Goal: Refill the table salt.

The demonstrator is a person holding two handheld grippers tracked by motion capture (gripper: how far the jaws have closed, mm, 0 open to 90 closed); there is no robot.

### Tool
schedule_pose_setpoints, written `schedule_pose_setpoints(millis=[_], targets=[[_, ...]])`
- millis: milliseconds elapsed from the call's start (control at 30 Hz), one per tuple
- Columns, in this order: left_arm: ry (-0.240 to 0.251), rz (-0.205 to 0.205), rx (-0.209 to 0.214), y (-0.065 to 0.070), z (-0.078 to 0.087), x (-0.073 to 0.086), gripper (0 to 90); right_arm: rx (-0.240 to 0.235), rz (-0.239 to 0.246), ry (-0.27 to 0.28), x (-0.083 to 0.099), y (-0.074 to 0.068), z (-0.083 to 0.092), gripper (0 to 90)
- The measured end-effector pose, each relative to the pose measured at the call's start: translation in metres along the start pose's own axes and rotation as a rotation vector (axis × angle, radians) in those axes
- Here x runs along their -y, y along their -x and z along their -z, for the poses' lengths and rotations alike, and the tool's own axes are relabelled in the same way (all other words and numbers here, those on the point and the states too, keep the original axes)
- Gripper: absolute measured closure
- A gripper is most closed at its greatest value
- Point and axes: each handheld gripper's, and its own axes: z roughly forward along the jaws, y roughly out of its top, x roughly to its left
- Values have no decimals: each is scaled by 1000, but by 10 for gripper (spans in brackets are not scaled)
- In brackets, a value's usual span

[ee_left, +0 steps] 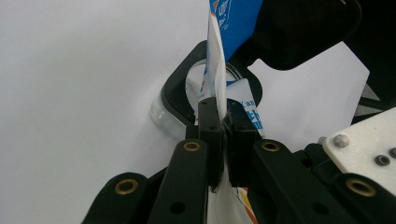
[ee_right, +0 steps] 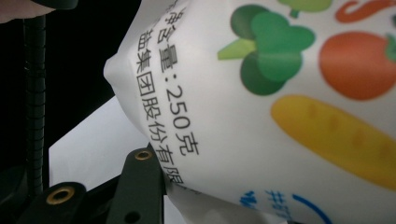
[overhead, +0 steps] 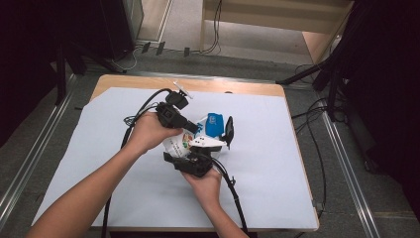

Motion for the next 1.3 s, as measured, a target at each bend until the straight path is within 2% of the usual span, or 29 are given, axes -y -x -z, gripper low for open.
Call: schedule_pose_setpoints(millis=[267, 533, 667, 833, 967, 1100, 1300], targets=[[9, -1, 12, 0, 1, 1, 861, -25, -24, 27, 0, 0, 0, 640], [0, 6, -3, 2, 0, 0, 893, -20, -10, 21, -1, 0, 0, 628], [5, 4, -18, 3, 0, 0, 897, -8, -4, 21, -1, -2, -1, 583], [9, 6, -13, 3, 1, 0, 894, 3, -19, 27, -2, -1, -1, 630], [15, 2, -7, 3, 1, 0, 883, -2, -24, 36, -2, -2, -1, 641], [15, -7, 9, 3, 2, 1, 856, -20, -49, 49, -3, -1, 0, 643], [10, -10, 4, 4, 2, 1, 878, -18, -38, 49, -4, 0, 2, 643]])
